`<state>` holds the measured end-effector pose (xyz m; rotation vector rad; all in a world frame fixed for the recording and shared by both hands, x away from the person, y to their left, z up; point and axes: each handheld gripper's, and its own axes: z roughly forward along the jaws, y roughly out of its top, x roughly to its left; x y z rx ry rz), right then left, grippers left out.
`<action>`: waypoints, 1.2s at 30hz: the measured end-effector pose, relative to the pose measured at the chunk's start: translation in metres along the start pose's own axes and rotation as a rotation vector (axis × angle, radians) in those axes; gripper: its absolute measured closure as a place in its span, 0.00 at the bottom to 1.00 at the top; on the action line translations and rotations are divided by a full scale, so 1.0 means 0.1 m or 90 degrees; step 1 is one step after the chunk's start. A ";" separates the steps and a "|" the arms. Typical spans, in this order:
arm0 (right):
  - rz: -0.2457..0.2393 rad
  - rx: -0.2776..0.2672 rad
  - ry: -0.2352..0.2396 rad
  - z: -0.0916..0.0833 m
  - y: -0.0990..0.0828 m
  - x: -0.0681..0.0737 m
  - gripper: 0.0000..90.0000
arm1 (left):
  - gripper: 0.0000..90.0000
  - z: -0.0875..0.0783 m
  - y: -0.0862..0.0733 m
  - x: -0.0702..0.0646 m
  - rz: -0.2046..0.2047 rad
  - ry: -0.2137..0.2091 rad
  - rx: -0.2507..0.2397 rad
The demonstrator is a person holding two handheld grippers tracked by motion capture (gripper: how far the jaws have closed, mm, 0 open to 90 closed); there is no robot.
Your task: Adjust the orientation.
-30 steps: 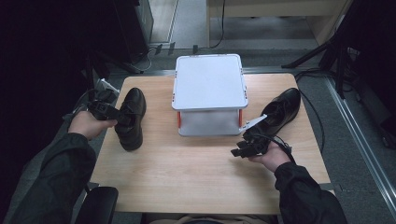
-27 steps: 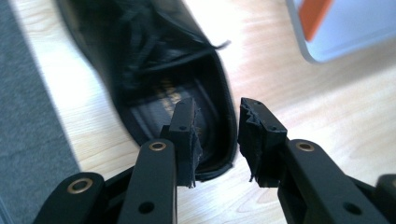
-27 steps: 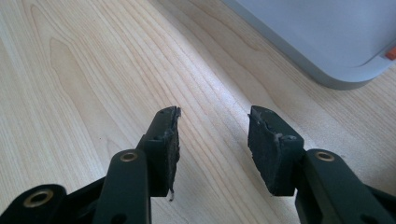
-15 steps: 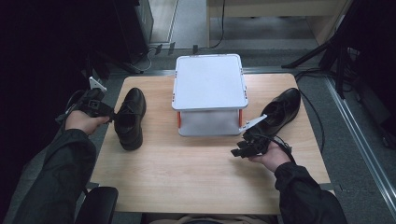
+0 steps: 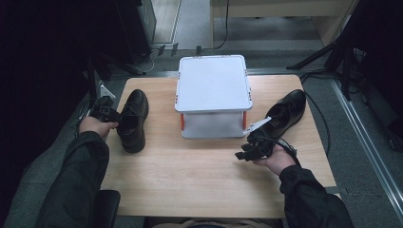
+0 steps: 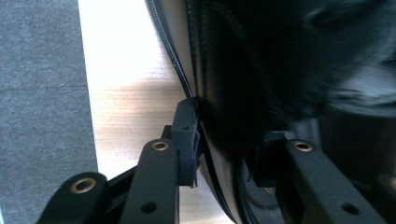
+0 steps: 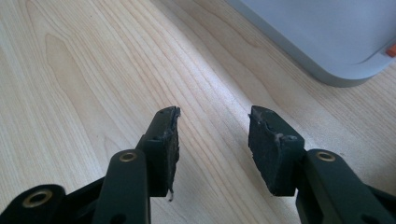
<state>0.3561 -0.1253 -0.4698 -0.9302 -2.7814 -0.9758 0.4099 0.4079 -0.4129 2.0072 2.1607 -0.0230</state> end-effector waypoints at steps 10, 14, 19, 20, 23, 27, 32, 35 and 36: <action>-0.001 0.000 -0.001 0.00 0.00 -0.01 0.60 | 0.89 0.02 0.06 0.02 -0.036 0.007 0.018; -0.001 -0.002 -0.001 -0.01 0.00 -0.01 0.60 | 0.93 -0.01 0.09 0.03 -0.063 0.010 0.022; 0.001 -0.002 -0.002 -0.01 0.00 -0.01 0.60 | 0.95 -0.06 0.12 0.06 -0.085 -0.001 0.019; 0.000 -0.001 -0.002 -0.01 0.00 -0.02 0.60 | 0.95 -0.08 0.12 0.06 -0.083 -0.004 0.022; 0.000 -0.001 -0.002 -0.01 0.00 -0.02 0.60 | 0.95 -0.17 0.14 0.04 -0.083 -0.010 0.004; 0.000 -0.001 -0.002 -0.01 0.00 -0.02 0.60 | 0.96 -0.34 0.20 0.00 -0.084 -0.023 -0.017; 0.000 -0.001 -0.001 -0.01 0.00 -0.02 0.60 | 0.96 -0.59 0.30 -0.12 -0.075 -0.017 -0.028; 0.000 0.000 0.000 0.00 0.00 -0.02 0.60 | 0.96 -0.75 0.38 -0.25 -0.072 -0.014 -0.036; -0.001 0.000 -0.001 0.00 0.00 -0.01 0.60 | 0.96 -0.81 0.41 -0.29 -0.070 -0.014 -0.037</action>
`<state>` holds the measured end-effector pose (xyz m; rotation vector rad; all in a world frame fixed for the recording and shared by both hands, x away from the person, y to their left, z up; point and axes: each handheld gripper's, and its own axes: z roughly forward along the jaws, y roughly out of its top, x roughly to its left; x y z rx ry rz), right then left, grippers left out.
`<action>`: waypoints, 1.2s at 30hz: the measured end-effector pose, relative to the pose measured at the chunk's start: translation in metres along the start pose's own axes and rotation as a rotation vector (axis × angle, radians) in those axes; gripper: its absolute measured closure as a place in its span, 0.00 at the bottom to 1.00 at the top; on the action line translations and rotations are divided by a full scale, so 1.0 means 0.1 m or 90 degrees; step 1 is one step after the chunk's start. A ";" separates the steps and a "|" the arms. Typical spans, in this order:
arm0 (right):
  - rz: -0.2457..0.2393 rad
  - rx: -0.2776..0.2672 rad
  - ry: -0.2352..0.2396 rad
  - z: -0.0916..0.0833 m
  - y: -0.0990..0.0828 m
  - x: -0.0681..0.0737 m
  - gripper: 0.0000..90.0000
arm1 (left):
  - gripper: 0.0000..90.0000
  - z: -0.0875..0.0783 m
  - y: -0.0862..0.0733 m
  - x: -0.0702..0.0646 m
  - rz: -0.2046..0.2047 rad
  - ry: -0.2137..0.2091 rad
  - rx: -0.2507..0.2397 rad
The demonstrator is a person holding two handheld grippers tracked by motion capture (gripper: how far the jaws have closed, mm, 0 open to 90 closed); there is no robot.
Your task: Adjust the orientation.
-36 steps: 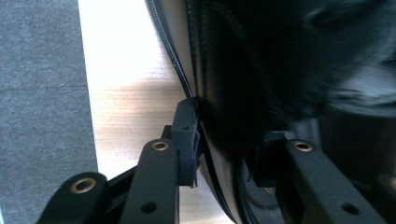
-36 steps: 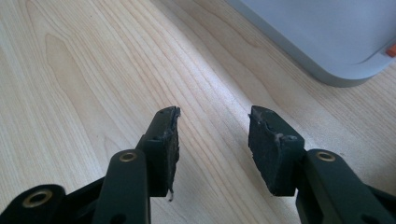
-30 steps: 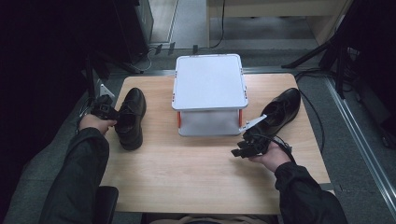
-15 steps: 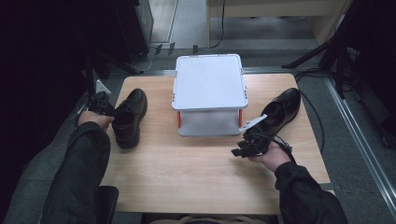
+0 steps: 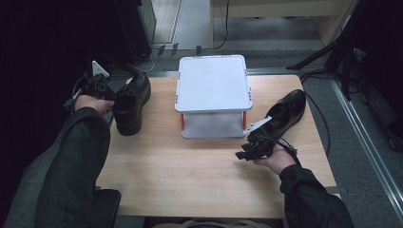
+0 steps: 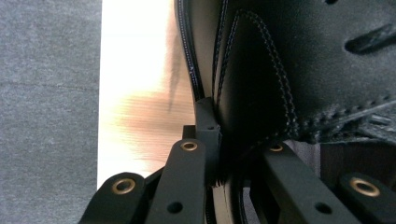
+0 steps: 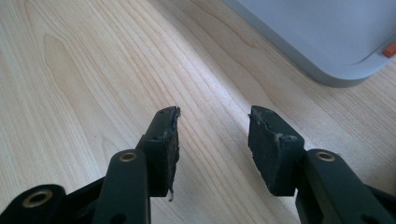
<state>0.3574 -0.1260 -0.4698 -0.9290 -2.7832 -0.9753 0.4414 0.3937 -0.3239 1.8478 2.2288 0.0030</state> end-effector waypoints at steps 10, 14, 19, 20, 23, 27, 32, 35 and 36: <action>-0.005 0.001 0.004 0.01 0.01 0.00 0.60 | 0.96 -0.45 0.19 -0.51 0.026 -0.005 -0.031; -0.009 0.000 0.006 0.02 0.02 0.01 0.60 | 0.96 -0.64 0.27 -0.86 0.039 -0.023 -0.050; -0.010 0.002 0.008 0.02 0.04 0.01 0.60 | 0.96 -0.74 0.31 -1.23 0.060 -0.037 -0.054; -0.010 0.002 0.008 0.02 0.04 0.01 0.60 | 0.96 -0.74 0.31 -1.23 0.060 -0.037 -0.054; -0.013 0.003 0.011 0.03 0.06 0.02 0.60 | 0.96 -0.75 0.33 -1.52 0.077 -0.031 -0.045; -0.014 0.002 0.012 0.03 0.06 0.02 0.60 | 0.95 -0.71 0.34 -1.79 0.089 -0.023 -0.036; -0.015 0.000 0.010 0.02 0.04 0.02 0.60 | 0.95 -0.60 0.34 -2.00 0.091 -0.030 -0.024; -0.013 -0.001 0.009 0.01 0.04 0.02 0.60 | 0.95 -0.51 0.35 -2.12 0.100 -0.021 -0.016; -0.013 -0.002 0.009 0.00 0.03 0.01 0.60 | 0.95 -0.48 0.35 -2.16 0.101 -0.018 -0.014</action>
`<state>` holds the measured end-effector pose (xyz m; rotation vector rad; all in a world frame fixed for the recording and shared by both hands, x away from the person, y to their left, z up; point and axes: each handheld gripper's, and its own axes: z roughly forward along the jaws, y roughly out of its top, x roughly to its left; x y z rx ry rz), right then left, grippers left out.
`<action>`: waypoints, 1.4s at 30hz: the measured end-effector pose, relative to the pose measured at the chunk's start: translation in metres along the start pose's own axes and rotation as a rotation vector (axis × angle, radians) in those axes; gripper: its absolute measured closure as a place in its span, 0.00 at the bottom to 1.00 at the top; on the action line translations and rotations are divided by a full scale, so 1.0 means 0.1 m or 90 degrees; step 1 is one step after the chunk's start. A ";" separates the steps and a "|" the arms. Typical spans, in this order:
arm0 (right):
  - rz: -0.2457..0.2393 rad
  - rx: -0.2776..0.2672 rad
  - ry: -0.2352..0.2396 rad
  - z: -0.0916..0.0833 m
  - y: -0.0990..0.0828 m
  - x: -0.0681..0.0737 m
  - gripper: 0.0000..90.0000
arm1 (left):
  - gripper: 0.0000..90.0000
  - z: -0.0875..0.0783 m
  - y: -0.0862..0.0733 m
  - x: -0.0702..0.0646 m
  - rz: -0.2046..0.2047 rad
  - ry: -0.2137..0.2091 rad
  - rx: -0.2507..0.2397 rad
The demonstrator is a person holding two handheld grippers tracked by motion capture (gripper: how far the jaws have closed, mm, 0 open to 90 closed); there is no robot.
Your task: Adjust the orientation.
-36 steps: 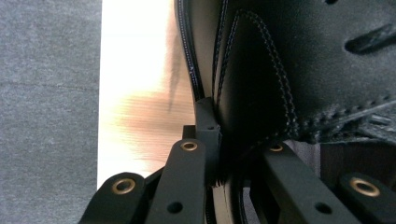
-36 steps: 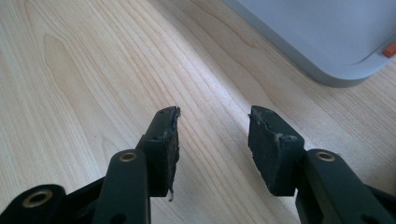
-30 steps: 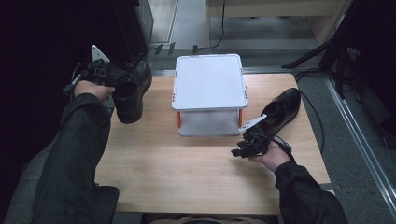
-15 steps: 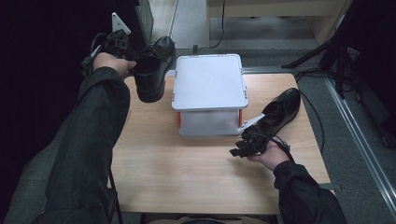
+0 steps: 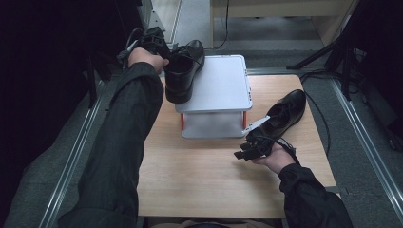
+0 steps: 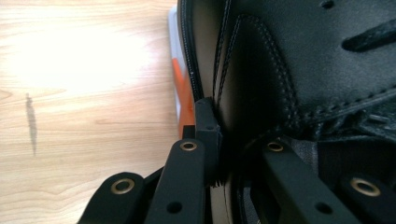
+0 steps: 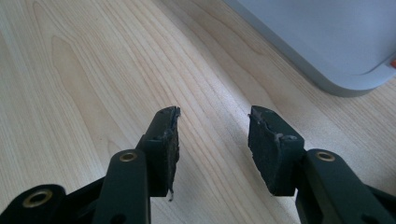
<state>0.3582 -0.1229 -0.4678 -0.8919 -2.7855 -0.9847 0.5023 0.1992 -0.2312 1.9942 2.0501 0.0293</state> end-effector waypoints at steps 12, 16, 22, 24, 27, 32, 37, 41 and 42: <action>0.005 -0.001 -0.004 -0.03 -0.04 -0.01 0.60 | 0.93 0.16 0.01 -0.13 -0.003 -0.026 0.017; 0.008 0.002 -0.007 -0.03 -0.05 -0.01 0.60 | 0.88 0.15 -0.01 -0.17 -0.006 -0.053 0.026; 0.004 0.003 -0.007 -0.02 -0.05 0.00 0.60 | 0.84 0.17 -0.04 -0.20 -0.010 -0.076 0.041; 0.004 0.003 -0.007 -0.02 -0.05 0.00 0.60 | 0.83 0.17 -0.05 -0.20 -0.001 -0.075 0.043; 0.005 0.003 -0.009 -0.02 -0.05 -0.01 0.60 | 0.82 0.20 -0.07 -0.19 0.002 -0.075 0.039; 0.004 0.004 -0.010 -0.02 -0.05 -0.01 0.60 | 0.80 0.23 -0.10 -0.11 -0.008 -0.098 0.034; 0.004 0.005 -0.010 -0.02 -0.05 -0.01 0.60 | 0.78 0.22 -0.11 -0.10 -0.001 -0.104 0.034; 0.007 0.005 -0.010 -0.03 -0.05 -0.01 0.60 | 0.74 0.20 -0.12 -0.07 0.008 -0.104 0.038; 0.007 0.005 -0.011 -0.03 -0.05 -0.01 0.60 | 0.73 0.19 -0.12 -0.07 0.009 -0.110 0.036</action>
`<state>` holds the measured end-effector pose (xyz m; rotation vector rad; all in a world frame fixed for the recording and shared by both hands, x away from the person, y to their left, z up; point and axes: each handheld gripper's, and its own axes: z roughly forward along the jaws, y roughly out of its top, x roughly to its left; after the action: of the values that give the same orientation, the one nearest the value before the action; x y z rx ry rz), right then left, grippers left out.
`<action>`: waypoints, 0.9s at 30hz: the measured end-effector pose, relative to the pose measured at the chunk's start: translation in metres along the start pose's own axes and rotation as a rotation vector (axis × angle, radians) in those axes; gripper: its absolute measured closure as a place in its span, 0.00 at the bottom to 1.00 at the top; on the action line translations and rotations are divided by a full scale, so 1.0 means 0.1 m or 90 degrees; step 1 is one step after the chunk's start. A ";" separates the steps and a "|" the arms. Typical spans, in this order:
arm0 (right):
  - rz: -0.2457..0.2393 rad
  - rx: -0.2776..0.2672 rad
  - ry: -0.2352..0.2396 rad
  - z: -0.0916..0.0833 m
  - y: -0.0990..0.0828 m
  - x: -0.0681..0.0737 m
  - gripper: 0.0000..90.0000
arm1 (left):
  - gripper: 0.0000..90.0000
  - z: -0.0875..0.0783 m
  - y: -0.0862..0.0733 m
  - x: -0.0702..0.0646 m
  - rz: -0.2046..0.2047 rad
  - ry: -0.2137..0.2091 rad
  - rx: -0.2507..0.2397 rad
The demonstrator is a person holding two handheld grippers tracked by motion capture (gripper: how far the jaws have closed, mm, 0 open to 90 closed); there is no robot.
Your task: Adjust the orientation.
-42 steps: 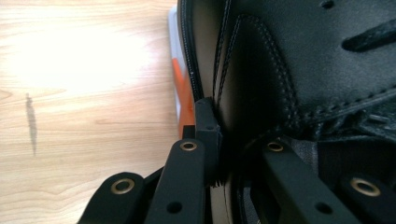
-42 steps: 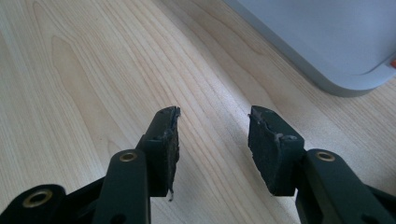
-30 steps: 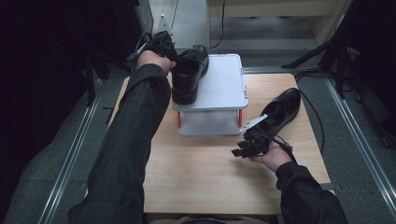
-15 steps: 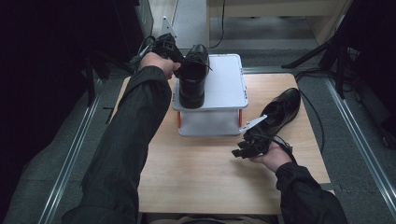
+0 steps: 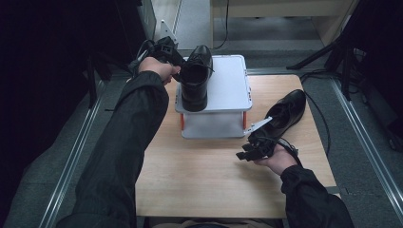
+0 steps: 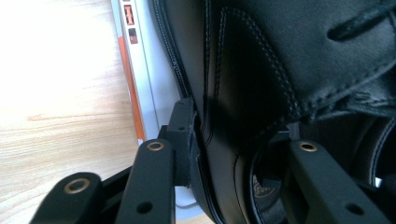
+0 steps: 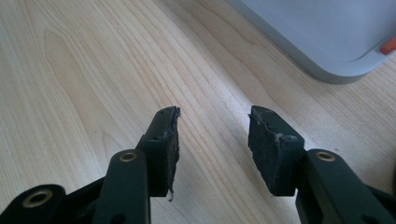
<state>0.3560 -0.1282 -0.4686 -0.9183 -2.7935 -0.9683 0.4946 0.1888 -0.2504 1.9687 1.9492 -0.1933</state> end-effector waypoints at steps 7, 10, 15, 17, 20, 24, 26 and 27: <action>0.000 0.001 0.000 0.00 0.00 0.00 0.60 | 0.68 -0.27 -0.04 0.01 0.019 -0.010 -0.024; -0.001 0.001 -0.002 0.00 0.00 0.00 0.60 | 0.66 -0.35 -0.05 0.04 0.026 -0.022 -0.034; 0.002 0.000 -0.001 0.00 0.00 -0.01 0.60 | 0.66 -0.53 -0.14 0.19 0.034 -0.036 -0.055; 0.002 0.000 -0.001 0.00 0.00 -0.01 0.60 | 0.66 -0.57 -0.17 0.26 0.039 -0.027 -0.062; 0.001 -0.001 0.000 0.00 0.00 0.00 0.60 | 0.66 -0.56 -0.24 0.40 0.043 -0.026 -0.070; 0.003 -0.002 0.002 0.00 0.00 -0.01 0.60 | 0.65 -0.47 -0.33 0.59 0.042 -0.025 -0.080; 0.004 -0.004 0.002 0.00 0.01 -0.01 0.60 | 0.64 -0.39 -0.38 0.66 0.040 -0.018 -0.079; 0.004 -0.005 0.001 0.00 0.01 -0.01 0.60 | 0.64 -0.35 -0.40 0.70 0.040 -0.015 -0.077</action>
<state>0.3573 -0.1287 -0.4683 -0.9266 -2.7848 -0.9798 0.4518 0.2658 -0.2482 1.9369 1.8368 -0.0794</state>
